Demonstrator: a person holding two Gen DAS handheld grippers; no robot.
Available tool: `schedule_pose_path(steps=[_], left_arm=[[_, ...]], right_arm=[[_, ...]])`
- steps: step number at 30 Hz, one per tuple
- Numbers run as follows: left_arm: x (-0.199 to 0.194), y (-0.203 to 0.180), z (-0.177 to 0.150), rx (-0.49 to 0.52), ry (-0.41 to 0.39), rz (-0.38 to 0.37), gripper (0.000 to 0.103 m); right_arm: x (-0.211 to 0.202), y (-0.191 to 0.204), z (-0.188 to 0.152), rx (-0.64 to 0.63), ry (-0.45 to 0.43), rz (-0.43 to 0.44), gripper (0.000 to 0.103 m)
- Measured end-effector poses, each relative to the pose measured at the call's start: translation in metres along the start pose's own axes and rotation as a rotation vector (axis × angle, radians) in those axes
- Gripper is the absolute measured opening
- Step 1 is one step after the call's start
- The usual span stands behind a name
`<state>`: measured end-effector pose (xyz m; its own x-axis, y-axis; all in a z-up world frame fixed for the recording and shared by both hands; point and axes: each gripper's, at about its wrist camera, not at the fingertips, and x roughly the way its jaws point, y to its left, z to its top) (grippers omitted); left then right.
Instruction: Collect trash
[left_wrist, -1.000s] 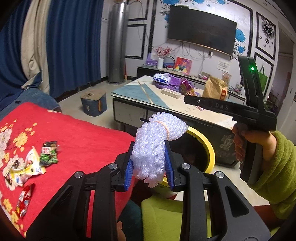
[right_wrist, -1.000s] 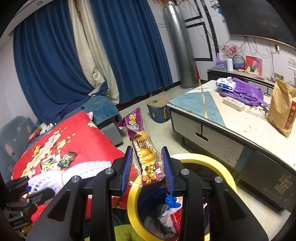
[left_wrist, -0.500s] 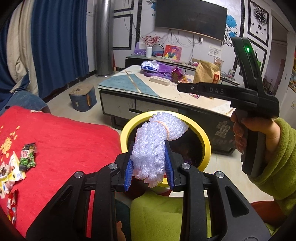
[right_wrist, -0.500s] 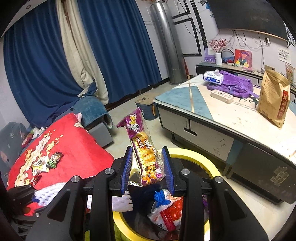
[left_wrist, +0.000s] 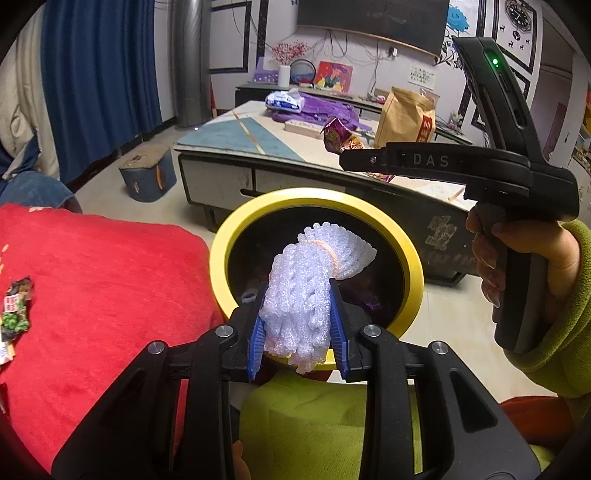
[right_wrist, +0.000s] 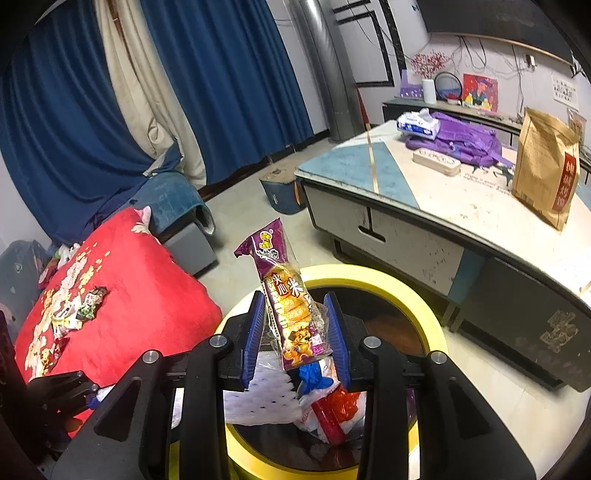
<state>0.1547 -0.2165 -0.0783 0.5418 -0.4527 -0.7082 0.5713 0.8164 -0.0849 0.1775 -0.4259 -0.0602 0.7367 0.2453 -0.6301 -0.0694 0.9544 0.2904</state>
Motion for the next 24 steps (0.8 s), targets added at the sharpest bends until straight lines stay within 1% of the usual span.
schedule_pose_path(steps=[1,3,5,6,7,8,11,12,13,16,20,24], left_arm=[[0.003,0.000,0.000,-0.003,0.006,-0.003,0.024],[0.006,-0.001,0.001,-0.006,0.012,-0.006,0.027],[0.009,0.000,0.004,-0.009,0.016,-0.006,0.044],[0.009,0.001,0.004,-0.009,0.012,-0.001,0.050],[0.008,0.001,0.003,-0.011,0.009,0.003,0.060],[0.008,0.003,0.003,-0.017,0.006,0.008,0.069],[0.001,0.011,0.002,-0.045,-0.009,0.027,0.086],[-0.004,0.016,0.002,-0.061,-0.022,0.036,0.088],[-0.007,0.019,0.002,-0.073,-0.032,0.045,0.092],[-0.022,0.033,0.001,-0.107,-0.067,0.093,0.092],[-0.048,0.055,-0.004,-0.159,-0.125,0.176,0.092],[-0.073,0.082,-0.009,-0.217,-0.178,0.252,0.092]], right_arm=[[0.002,-0.002,0.000,0.006,0.005,-0.002,0.033],[0.004,-0.005,-0.001,0.025,0.016,-0.008,0.039],[0.005,-0.009,-0.001,0.040,0.018,-0.014,0.050],[0.005,-0.011,-0.001,0.047,0.015,-0.018,0.052],[0.005,-0.013,-0.001,0.054,0.011,-0.026,0.057],[0.004,-0.014,-0.001,0.061,0.007,-0.035,0.058],[0.001,-0.012,0.000,0.053,-0.009,-0.053,0.059],[-0.001,-0.011,0.001,0.056,-0.017,-0.048,0.060],[-0.002,-0.009,0.001,0.058,-0.023,-0.043,0.062],[-0.006,0.002,0.001,0.032,-0.040,-0.040,0.065],[-0.014,0.024,0.003,0.001,-0.068,0.002,0.067],[-0.021,0.055,0.004,-0.056,-0.096,0.049,0.069]])
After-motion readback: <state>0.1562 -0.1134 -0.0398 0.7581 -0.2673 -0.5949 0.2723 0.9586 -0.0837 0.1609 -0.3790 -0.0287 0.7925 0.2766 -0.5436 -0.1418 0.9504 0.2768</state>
